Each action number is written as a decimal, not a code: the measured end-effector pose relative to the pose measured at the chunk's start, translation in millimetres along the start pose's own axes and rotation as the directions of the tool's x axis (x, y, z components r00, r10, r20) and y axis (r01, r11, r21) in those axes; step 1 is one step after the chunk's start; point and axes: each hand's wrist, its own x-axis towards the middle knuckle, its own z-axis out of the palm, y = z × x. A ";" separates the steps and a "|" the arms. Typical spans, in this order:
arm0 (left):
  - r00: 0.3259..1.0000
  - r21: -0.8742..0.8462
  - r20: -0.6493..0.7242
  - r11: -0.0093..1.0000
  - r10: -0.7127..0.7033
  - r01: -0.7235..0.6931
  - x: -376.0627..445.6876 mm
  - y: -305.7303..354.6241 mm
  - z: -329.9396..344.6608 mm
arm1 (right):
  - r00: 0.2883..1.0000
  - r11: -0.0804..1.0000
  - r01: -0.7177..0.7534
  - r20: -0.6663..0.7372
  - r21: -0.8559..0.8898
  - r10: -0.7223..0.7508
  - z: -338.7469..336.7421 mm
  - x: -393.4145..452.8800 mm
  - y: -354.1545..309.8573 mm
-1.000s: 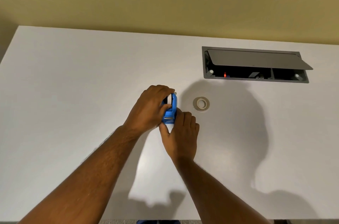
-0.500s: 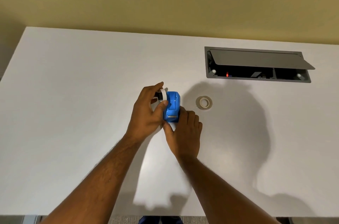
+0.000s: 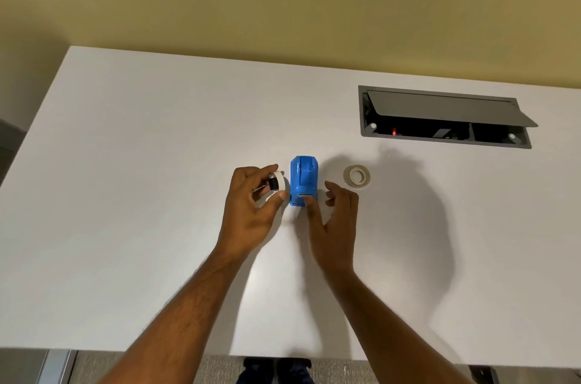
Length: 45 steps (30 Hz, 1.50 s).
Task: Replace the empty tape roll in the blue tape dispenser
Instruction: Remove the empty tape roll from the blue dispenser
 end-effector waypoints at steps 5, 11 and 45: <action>0.999 -0.032 0.006 0.999 -0.043 0.043 -8.6 1.9 -5.6 | 0.999 0.991 0.022 0.042 0.136 -0.027 1.0 -2.1 -34.9; 1.000 -0.029 0.011 0.999 -0.016 0.017 -11.3 4.7 -9.6 | 0.951 0.945 -0.209 0.279 0.252 0.136 4.1 0.6 -62.6; 0.994 -0.104 0.104 0.994 -0.021 0.032 -8.2 15.4 -20.6 | 0.949 0.939 -0.249 0.253 0.237 0.188 1.7 4.9 -69.1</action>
